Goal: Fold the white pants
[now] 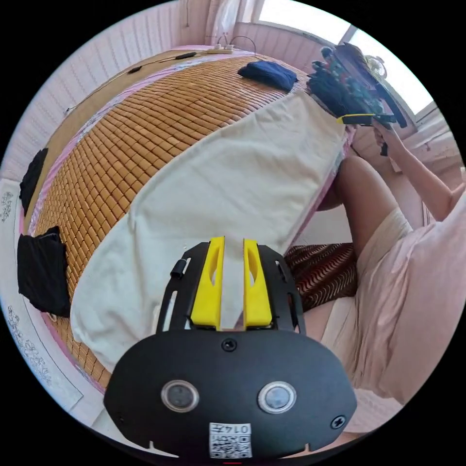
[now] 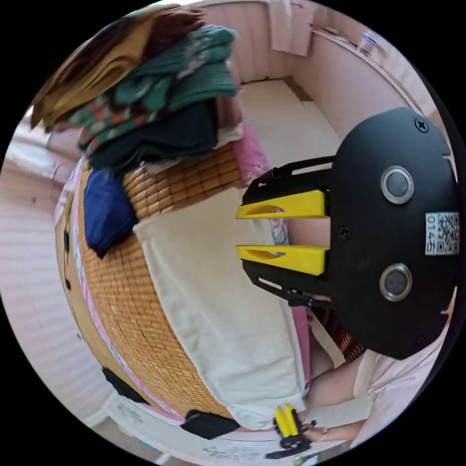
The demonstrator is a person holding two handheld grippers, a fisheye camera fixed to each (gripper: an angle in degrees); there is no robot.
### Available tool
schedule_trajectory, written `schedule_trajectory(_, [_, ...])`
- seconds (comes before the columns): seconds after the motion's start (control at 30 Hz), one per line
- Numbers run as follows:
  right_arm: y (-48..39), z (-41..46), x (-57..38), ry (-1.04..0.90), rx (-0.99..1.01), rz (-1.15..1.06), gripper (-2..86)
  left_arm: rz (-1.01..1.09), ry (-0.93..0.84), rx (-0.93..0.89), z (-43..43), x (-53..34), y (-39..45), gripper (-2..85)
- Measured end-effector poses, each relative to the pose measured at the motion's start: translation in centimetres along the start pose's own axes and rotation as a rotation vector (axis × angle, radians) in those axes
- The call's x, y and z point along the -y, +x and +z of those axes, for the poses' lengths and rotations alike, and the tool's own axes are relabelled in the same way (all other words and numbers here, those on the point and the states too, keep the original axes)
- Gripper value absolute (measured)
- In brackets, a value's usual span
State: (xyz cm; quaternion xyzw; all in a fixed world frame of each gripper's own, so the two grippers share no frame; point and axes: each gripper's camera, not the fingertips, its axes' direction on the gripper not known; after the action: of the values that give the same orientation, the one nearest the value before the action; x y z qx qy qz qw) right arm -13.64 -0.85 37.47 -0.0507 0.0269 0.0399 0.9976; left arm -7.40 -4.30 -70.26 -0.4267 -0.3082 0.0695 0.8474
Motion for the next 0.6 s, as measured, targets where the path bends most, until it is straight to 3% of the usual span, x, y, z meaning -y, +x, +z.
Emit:
schedule_trajectory(0.17, [6.0,2.7,-0.6,-0.019,0.215,0.162,11.6,0.076,-0.07,-0.082,5.0,2.3,9.5,8.0])
schedule_trajectory(0.3, [7.1,3.7,-0.2,-0.036,0.179,0.131,8.9,0.041,-0.181,0.037,8.7,4.2,11.9,1.2])
schedule_trajectory(0.43, [7.1,-0.6,-1.3,0.075,0.21,-0.014,2.7,0.062,-0.179,0.032,7.7,4.2,13.3,-0.7])
schedule_trajectory(0.6, [6.3,-5.3,-3.3,0.15,0.186,-0.153,1.0,0.054,-0.066,0.045,3.0,3.0,14.8,-1.0])
